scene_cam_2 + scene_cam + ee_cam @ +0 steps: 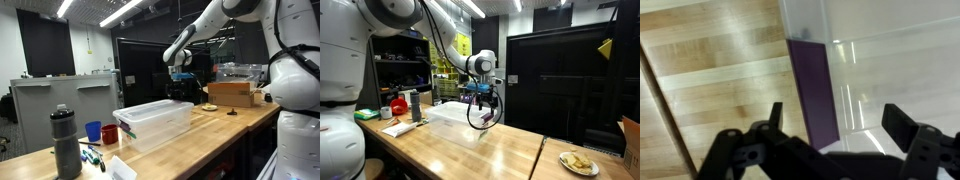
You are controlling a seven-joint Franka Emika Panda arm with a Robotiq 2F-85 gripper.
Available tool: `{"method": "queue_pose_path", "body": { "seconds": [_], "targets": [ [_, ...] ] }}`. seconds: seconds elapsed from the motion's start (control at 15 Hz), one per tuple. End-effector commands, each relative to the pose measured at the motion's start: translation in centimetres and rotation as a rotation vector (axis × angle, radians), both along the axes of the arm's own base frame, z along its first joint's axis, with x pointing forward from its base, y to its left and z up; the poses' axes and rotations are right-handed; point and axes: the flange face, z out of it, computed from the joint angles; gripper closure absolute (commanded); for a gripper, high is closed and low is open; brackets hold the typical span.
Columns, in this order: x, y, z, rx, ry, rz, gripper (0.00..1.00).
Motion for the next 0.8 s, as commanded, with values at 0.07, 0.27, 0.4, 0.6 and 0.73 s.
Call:
{"method": "queue_pose_path", "body": {
  "seconds": [0.07,0.27,0.4,0.6,0.73],
  "targets": [
    [0.8,-0.2,0.5,0.016,0.017,0.002,0.0],
    [1.3,-0.6,0.4,0.016,0.02,-0.003,0.0],
    [1.8,-1.0,0.1,0.019,0.02,-0.006,0.0],
    [2.4,-1.6,-0.1,0.021,0.02,-0.012,0.0],
    [2.7,-2.0,-0.2,0.021,0.022,-0.016,0.0]
  ]
}}
